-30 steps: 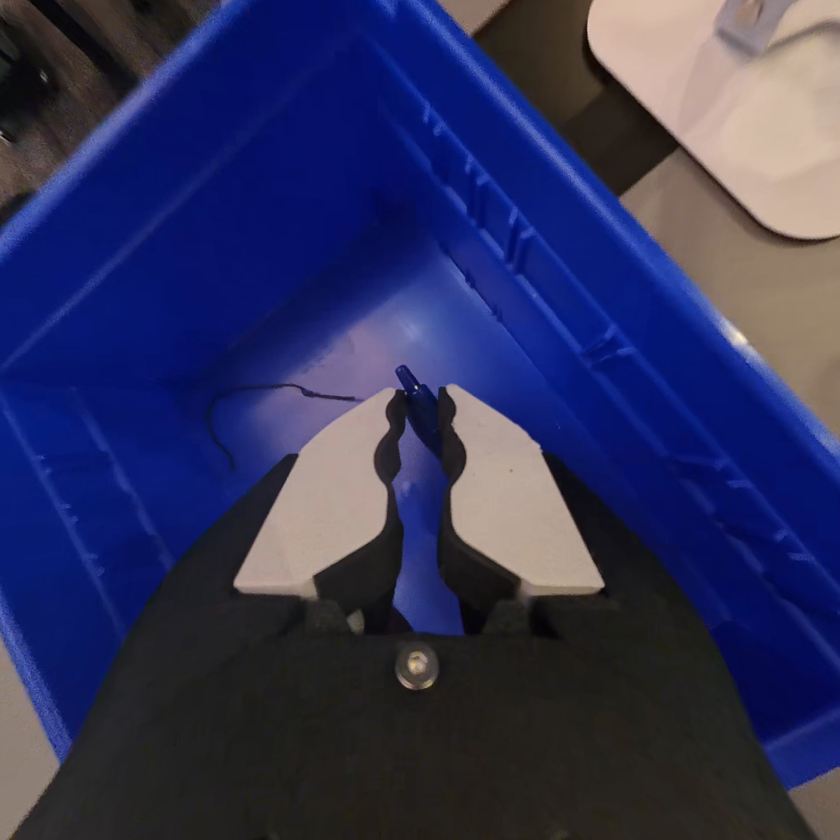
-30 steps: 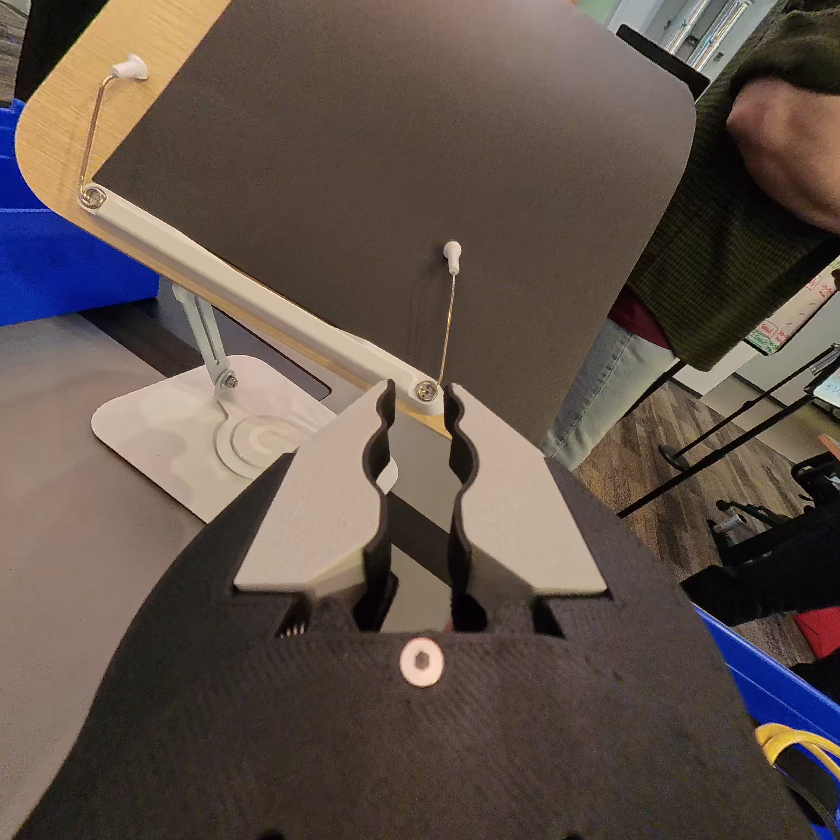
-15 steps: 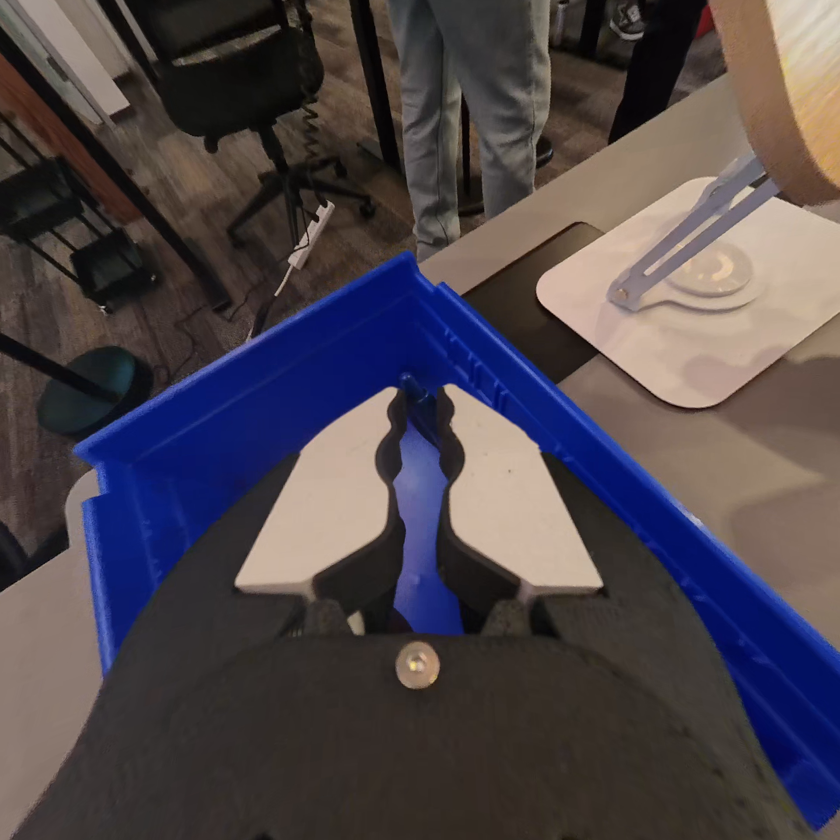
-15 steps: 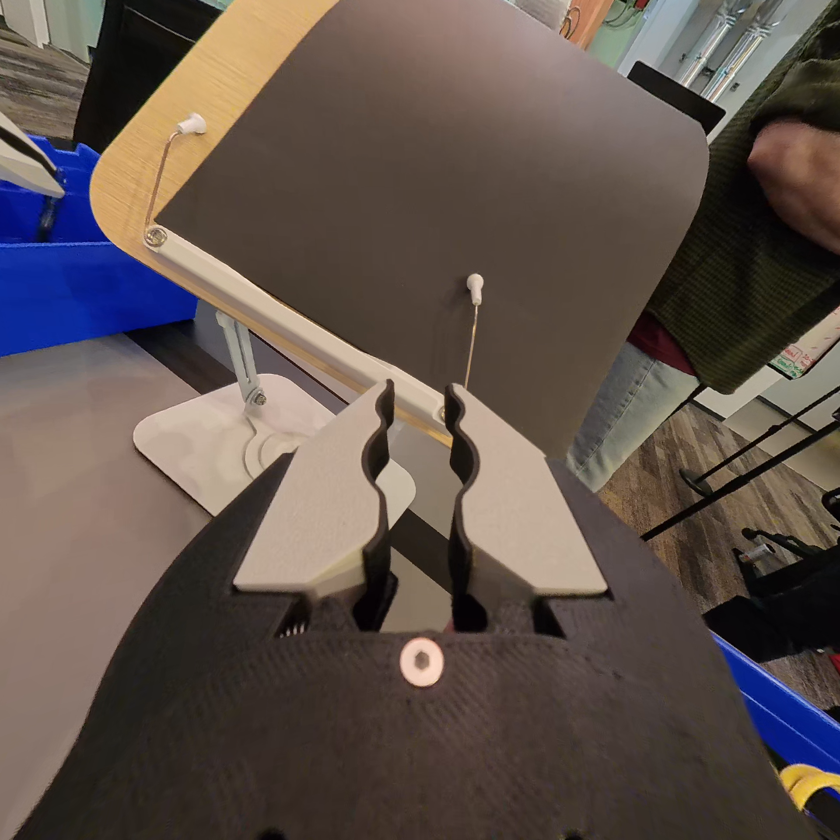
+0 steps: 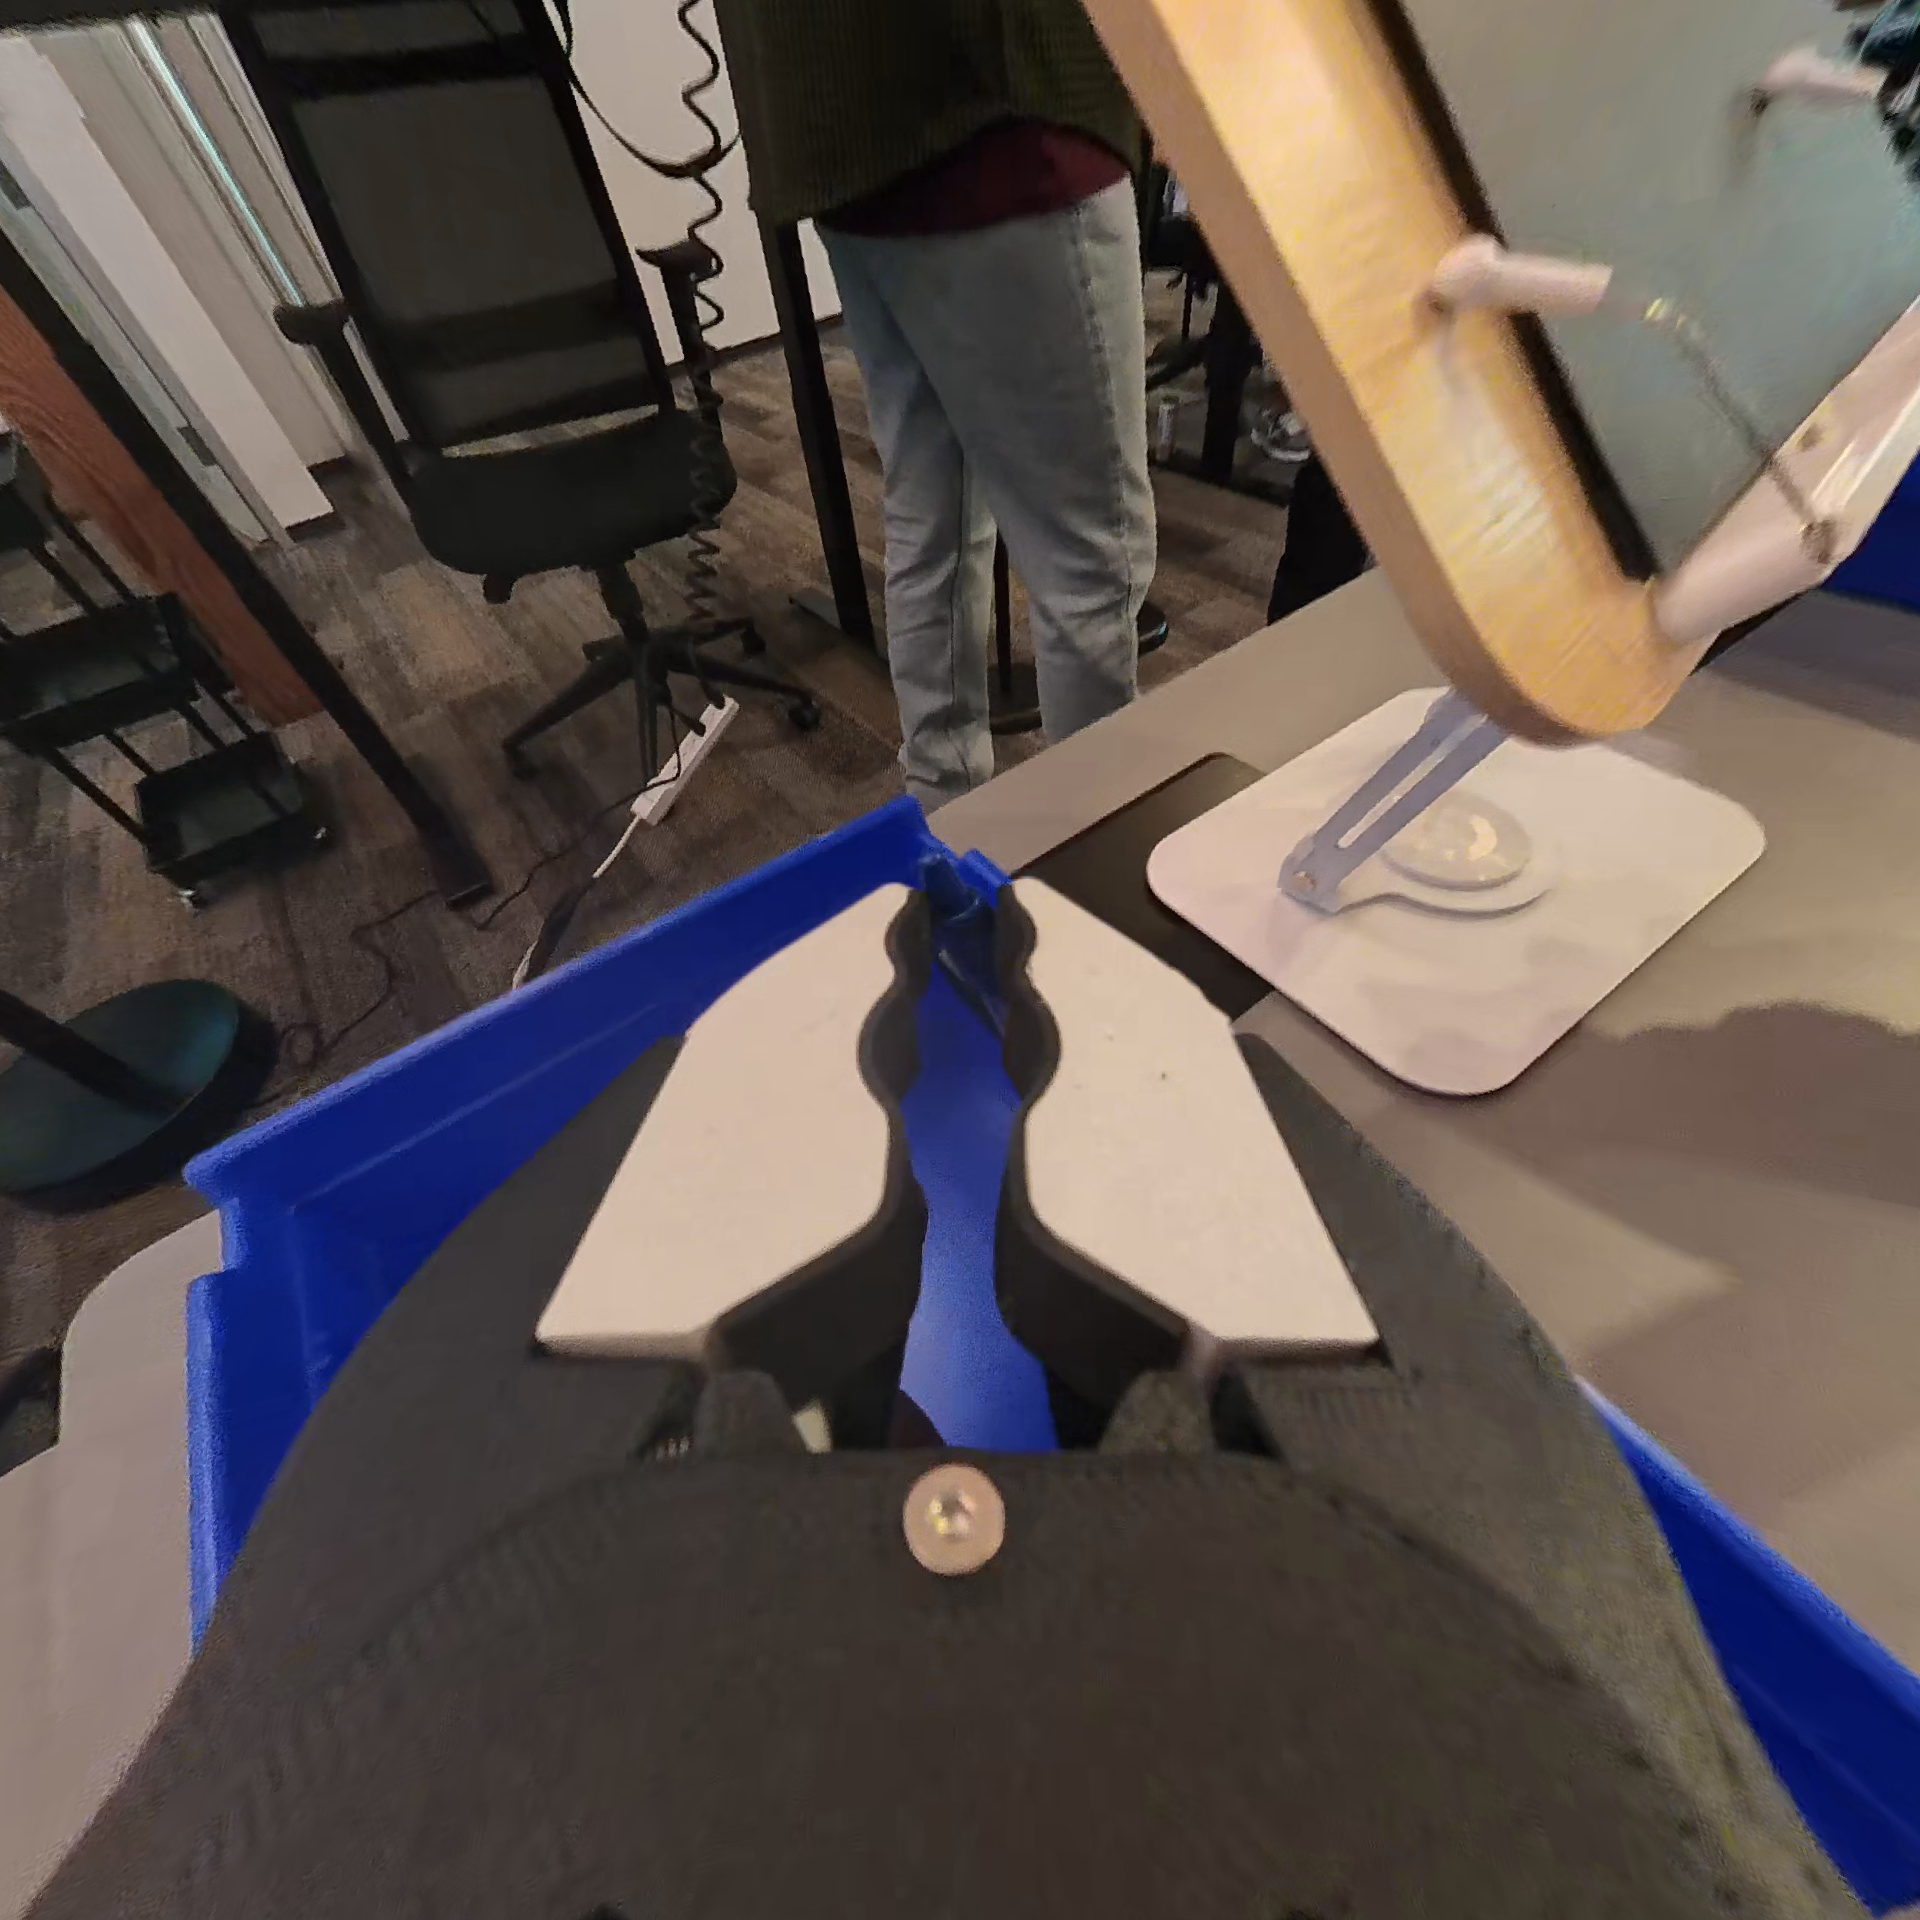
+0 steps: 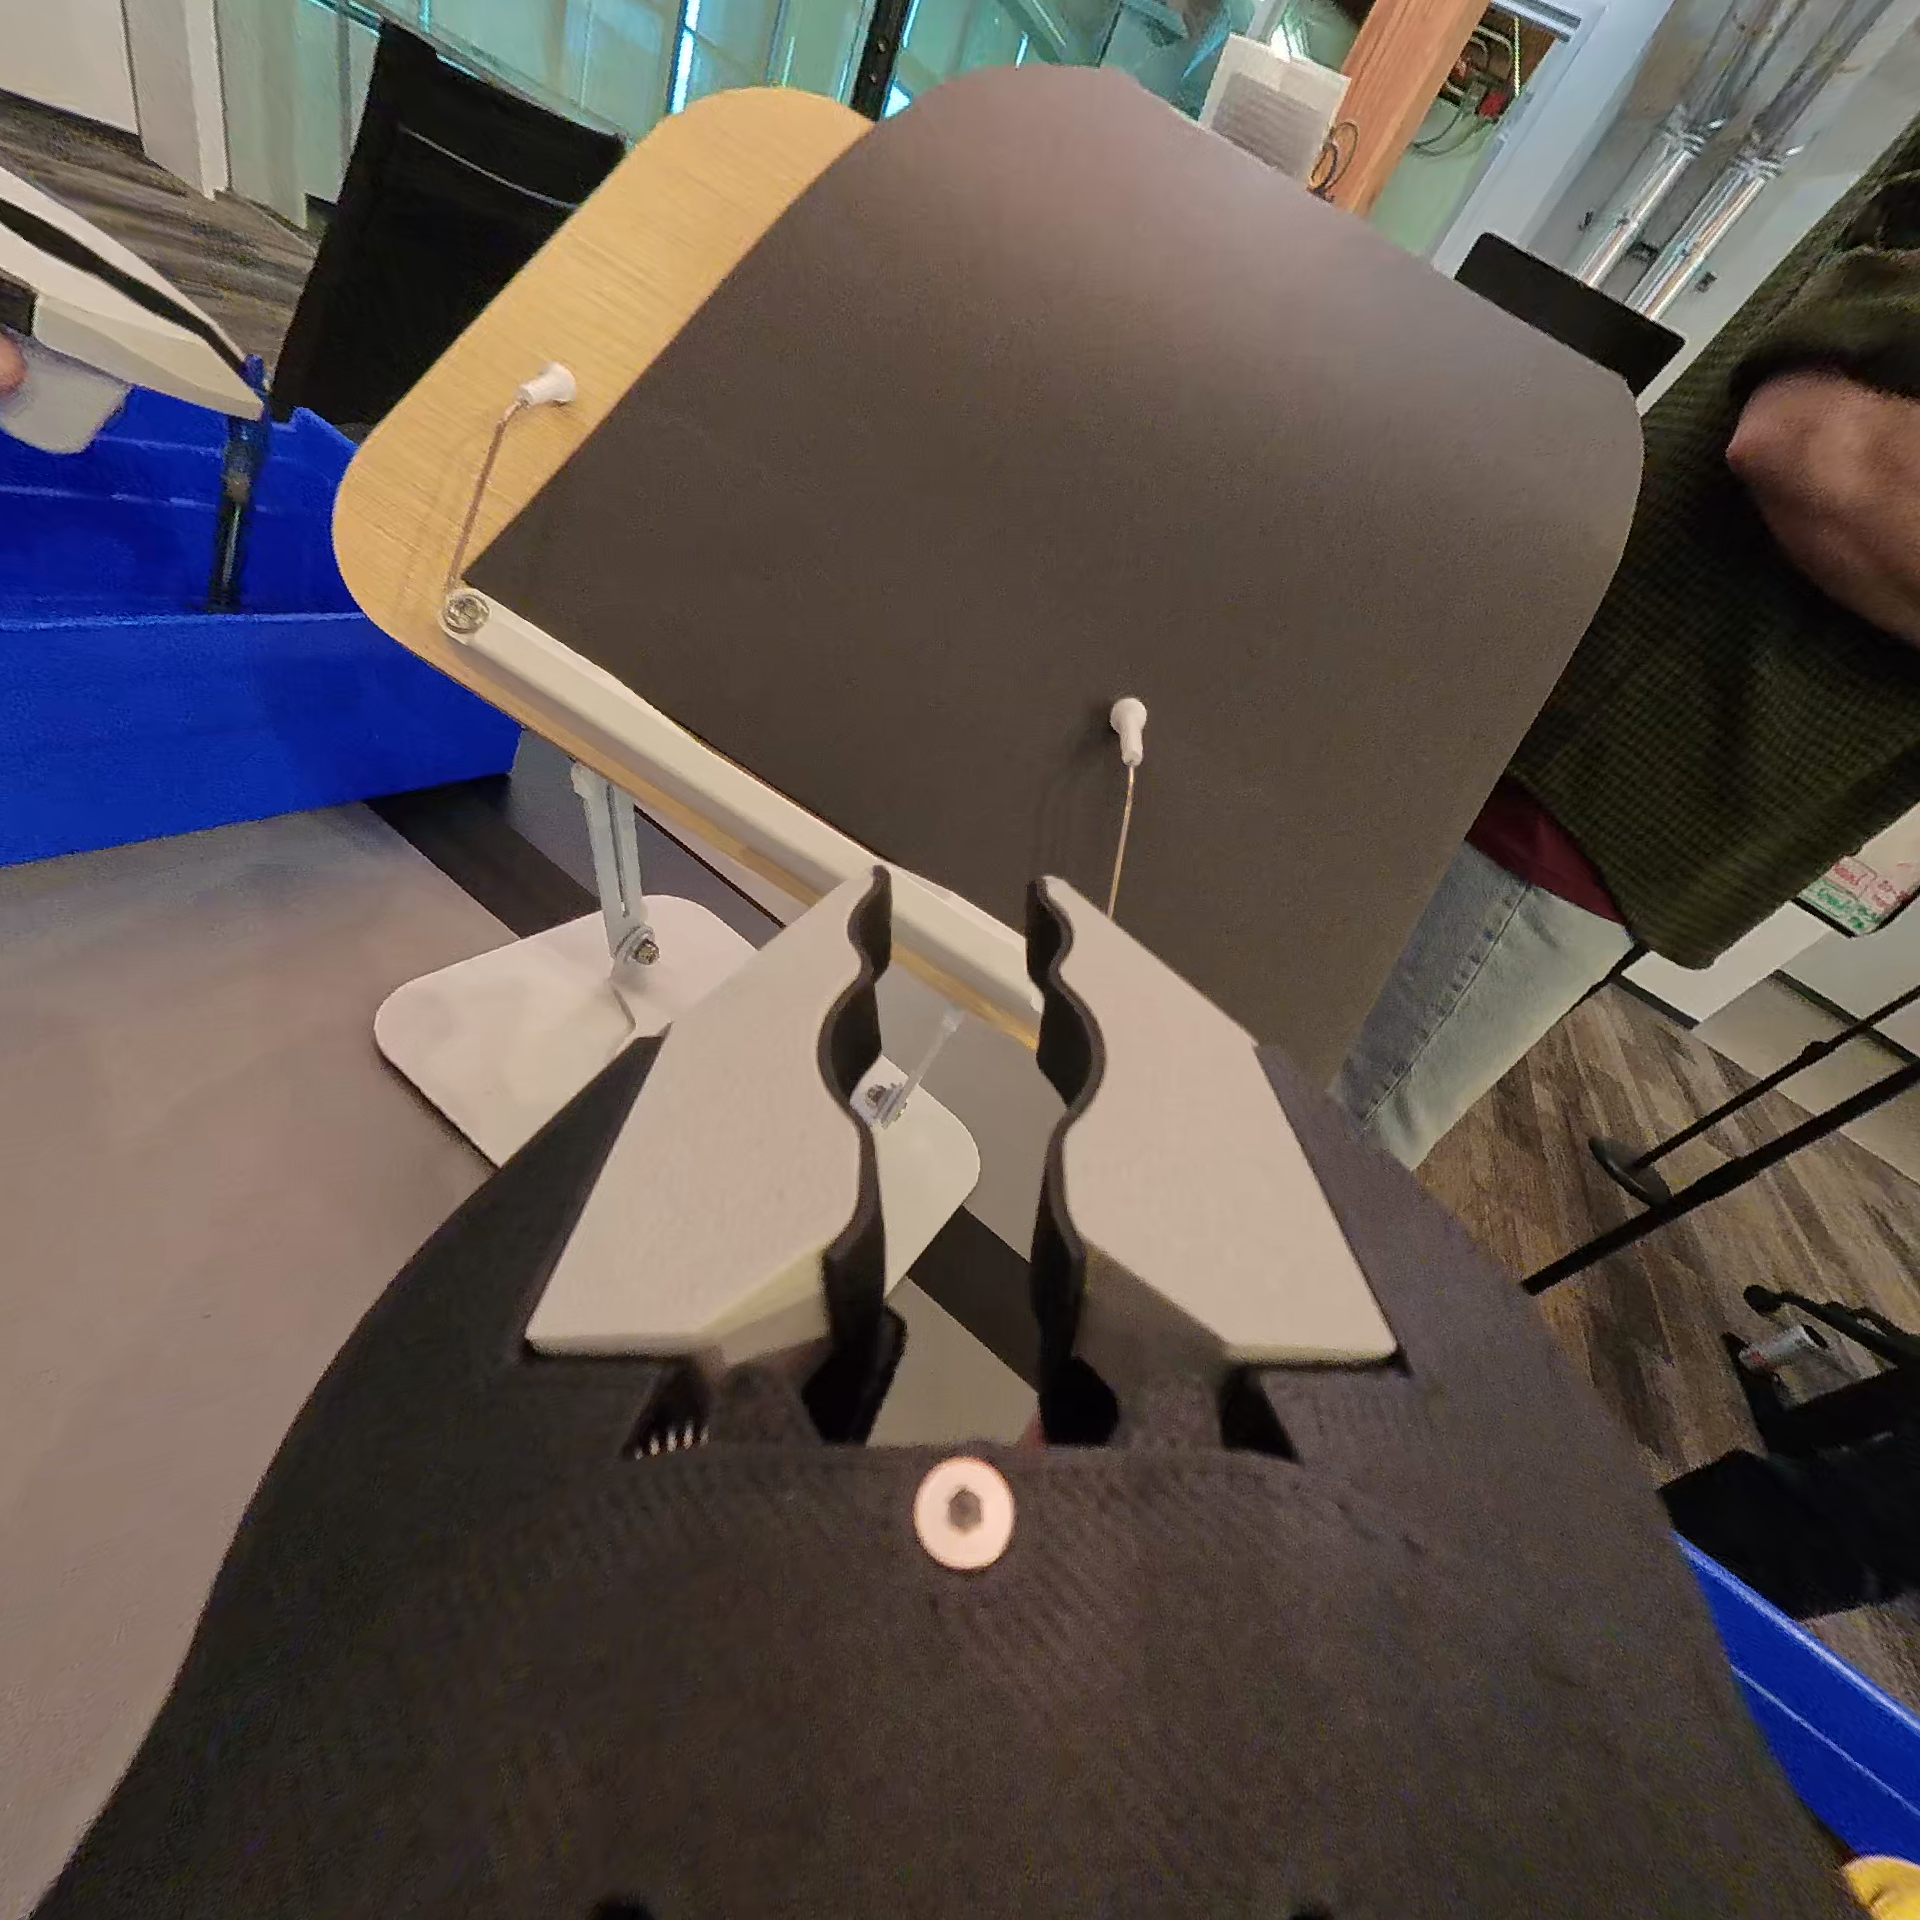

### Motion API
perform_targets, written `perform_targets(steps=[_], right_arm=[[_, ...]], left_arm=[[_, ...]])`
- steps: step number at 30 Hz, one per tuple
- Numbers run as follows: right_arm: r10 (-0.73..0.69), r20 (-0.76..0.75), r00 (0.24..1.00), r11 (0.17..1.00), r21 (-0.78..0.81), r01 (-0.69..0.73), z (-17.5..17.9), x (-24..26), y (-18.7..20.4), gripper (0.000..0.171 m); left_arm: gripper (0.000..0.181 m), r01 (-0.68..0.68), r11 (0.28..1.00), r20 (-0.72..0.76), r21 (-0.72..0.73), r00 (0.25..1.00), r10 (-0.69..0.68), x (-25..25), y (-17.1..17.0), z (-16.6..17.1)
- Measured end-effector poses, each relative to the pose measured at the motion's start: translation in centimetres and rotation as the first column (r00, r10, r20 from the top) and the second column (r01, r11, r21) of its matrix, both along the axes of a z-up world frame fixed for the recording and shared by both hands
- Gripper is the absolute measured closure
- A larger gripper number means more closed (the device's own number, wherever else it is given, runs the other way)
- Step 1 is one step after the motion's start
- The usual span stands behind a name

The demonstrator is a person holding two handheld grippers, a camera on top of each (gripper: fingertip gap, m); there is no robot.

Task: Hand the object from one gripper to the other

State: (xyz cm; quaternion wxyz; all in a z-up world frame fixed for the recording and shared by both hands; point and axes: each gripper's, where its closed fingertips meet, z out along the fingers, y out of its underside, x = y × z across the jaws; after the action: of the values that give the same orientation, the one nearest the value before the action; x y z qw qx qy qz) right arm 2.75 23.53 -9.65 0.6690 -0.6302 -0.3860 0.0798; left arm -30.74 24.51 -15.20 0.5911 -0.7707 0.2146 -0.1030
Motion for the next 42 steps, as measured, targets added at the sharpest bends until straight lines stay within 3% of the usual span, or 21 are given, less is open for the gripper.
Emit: perform_targets(steps=[9,18,23,30,35,42], right_arm=[[0.070,-0.009,0.998,0.995,0.074,-0.069,2.0,-1.4,-2.0,0.142],[0.252,-0.028,0.967,0.965,0.084,-0.249,3.5,-4.4,-5.9,0.140],[0.432,-0.065,0.900,0.902,0.017,-0.432,2.9,-7.4,-9.3,0.140],[0.541,-0.140,0.829,0.827,-0.092,-0.555,1.3,-9.9,-11.4,0.140],[0.645,-0.238,0.726,0.705,-0.182,-0.685,0.6,-10.6,-13.5,0.143],[0.657,-0.379,0.651,0.636,-0.185,-0.749,2.1,-10.0,-14.0,0.144]], left_arm=[[0.169,0.011,0.991,0.009,0.130,1.000,-0.012,1.4,-2.5,6.6],[0.169,0.281,0.917,0.011,0.282,0.955,-0.296,11.4,-8.5,13.7],[0.170,0.471,0.840,0.051,0.271,0.864,-0.501,18.6,-10.8,13.4],[0.170,0.629,0.731,0.079,0.263,0.742,-0.666,24.4,-13.2,12.2],[0.170,0.656,0.714,0.053,0.242,0.726,-0.685,25.8,-13.6,11.3],[0.170,0.673,0.693,0.055,0.259,0.706,-0.706,26.1,-14.2,11.6]])
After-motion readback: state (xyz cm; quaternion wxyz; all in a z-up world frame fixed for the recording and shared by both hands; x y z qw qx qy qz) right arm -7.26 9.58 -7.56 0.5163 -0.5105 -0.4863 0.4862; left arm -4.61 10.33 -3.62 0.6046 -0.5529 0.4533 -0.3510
